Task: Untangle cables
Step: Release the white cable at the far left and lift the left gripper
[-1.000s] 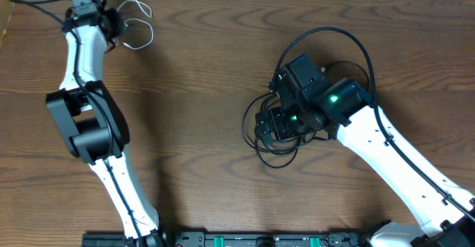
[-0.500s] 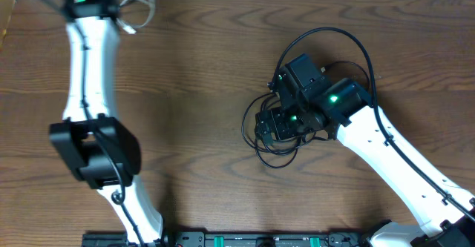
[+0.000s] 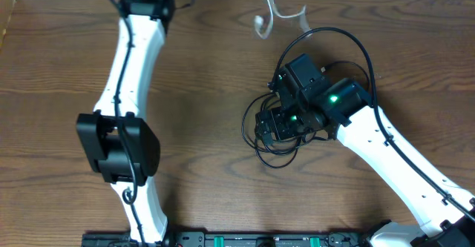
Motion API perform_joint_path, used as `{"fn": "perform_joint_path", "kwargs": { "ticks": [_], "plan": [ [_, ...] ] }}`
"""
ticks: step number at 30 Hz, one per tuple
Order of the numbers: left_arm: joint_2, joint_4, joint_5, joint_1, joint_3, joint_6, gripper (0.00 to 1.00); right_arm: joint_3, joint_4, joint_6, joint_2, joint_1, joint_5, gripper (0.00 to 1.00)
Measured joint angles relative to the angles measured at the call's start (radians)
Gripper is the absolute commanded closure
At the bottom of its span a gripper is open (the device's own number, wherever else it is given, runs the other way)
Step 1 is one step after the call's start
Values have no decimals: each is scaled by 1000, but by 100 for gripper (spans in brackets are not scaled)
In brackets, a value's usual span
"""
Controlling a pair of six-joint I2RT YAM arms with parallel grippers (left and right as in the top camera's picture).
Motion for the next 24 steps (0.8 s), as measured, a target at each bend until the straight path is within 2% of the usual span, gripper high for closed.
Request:
{"fn": "perform_joint_path", "kwargs": {
  "ticks": [5, 6, 8, 9, 10, 11, 12, 19, 24],
  "plan": [
    [10, 1, -95, 135, 0, 5, 92, 0, 0, 0, 0, 0, 0, 1],
    [18, 3, -133, 171, 0, 19, 83, 0, 0, 0, 0, 0, 0, 1],
    [38, 6, -219, 234, 0, 61, 49, 0, 0, 0, 0, 0, 0, 1],
    [54, 6, -274, 271, 0, 79, 44, 0, 0, 0, 0, 0, 0, 1],
    [72, 5, -326, 305, 0, 94, 28, 0, 0, 0, 0, 0, 0, 1],
    [89, 2, -371, 336, 0, 109, 8, 0, 0, 0, 0, 0, 0, 1],
    [105, -5, -412, 372, 0, 122, 4, 0, 0, 0, 0, 0, 0, 1],
    [137, -138, -552, 582, -3, 159, 3, 0, 0, 0, 0, 0, 0, 1],
    [136, -251, -573, 615, -3, 165, 3, -1, 0, 0, 0, 0, 0, 1]
  ]
}}
